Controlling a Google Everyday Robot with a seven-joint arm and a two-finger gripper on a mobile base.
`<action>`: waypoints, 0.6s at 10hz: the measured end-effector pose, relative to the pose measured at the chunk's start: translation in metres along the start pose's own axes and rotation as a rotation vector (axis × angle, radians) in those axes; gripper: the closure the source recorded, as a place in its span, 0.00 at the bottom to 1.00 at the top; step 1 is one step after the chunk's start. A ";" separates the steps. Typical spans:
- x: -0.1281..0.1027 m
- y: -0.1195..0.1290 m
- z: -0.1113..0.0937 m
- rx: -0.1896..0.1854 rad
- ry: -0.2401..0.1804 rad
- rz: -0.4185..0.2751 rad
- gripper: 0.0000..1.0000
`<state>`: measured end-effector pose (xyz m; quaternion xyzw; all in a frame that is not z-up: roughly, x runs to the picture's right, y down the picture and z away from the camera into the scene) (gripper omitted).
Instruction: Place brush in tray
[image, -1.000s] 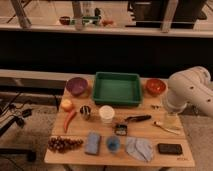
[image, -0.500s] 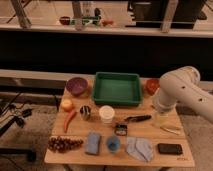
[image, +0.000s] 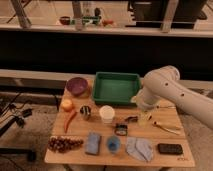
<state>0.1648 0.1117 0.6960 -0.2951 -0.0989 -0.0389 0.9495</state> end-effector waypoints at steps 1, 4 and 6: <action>0.002 0.003 0.000 -0.009 0.004 0.002 0.20; 0.002 0.002 0.000 -0.007 0.004 0.001 0.20; -0.003 -0.001 0.007 -0.010 -0.019 -0.004 0.20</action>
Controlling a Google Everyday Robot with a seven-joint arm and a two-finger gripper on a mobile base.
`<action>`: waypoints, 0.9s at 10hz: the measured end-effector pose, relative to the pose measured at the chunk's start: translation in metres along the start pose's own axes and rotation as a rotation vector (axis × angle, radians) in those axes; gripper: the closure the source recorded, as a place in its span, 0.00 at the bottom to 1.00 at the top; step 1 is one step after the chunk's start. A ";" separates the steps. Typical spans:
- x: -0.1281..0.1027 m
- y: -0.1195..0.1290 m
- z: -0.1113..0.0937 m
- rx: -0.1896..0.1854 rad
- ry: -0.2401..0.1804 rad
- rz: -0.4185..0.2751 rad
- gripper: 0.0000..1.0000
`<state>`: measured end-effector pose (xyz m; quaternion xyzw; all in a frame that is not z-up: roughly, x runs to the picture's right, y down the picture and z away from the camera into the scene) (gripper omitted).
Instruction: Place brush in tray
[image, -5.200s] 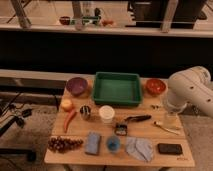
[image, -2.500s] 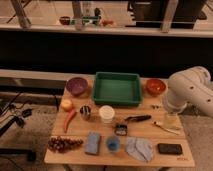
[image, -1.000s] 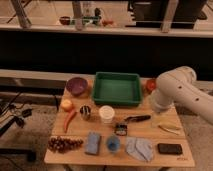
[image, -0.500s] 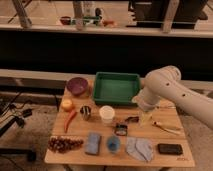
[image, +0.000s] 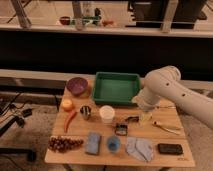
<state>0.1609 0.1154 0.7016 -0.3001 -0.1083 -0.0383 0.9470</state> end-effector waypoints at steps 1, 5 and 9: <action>-0.002 -0.001 0.011 -0.002 -0.017 -0.001 0.20; 0.000 -0.001 0.063 -0.020 -0.043 -0.005 0.20; 0.011 -0.005 0.095 -0.040 -0.061 -0.010 0.20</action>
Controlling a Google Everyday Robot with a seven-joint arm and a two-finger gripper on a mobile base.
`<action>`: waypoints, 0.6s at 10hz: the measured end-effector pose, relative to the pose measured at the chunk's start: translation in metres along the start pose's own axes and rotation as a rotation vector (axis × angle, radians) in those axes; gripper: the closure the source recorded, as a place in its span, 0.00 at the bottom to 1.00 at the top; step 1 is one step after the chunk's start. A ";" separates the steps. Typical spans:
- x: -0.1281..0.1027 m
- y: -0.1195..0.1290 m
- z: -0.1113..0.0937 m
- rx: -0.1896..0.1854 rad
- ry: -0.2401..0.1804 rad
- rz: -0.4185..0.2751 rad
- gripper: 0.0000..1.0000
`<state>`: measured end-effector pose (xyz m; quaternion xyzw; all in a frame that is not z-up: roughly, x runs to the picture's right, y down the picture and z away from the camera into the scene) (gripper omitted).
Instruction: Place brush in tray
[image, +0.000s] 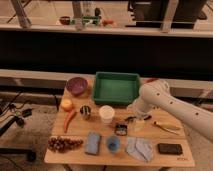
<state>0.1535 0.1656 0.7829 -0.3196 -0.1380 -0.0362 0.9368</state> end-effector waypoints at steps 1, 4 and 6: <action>0.003 -0.001 0.006 -0.004 -0.007 0.001 0.20; 0.008 -0.008 0.033 -0.022 -0.031 -0.013 0.20; 0.014 -0.012 0.046 -0.030 -0.043 -0.018 0.20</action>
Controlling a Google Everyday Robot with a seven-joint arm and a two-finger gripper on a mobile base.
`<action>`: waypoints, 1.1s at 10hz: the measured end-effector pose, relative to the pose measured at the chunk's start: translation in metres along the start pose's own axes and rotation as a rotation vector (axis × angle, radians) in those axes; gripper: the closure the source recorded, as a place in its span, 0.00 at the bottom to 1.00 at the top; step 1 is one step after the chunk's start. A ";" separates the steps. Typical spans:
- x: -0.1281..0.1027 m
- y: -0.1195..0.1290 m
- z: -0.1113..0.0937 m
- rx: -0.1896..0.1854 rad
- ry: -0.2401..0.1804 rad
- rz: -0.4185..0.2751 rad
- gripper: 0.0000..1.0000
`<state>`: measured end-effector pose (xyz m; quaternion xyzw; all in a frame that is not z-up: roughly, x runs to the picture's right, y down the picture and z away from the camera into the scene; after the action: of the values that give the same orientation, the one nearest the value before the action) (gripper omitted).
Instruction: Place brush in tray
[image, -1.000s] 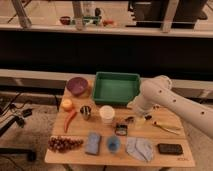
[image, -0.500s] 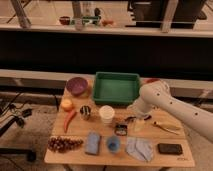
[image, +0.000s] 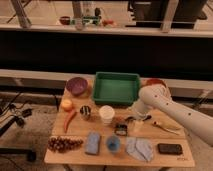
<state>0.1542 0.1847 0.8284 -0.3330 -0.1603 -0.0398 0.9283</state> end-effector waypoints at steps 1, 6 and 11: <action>0.001 -0.002 0.006 -0.004 -0.004 -0.005 0.20; 0.011 -0.013 0.024 -0.015 -0.001 -0.026 0.20; 0.027 -0.009 0.025 -0.012 0.009 -0.002 0.63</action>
<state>0.1716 0.1941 0.8610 -0.3381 -0.1564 -0.0433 0.9270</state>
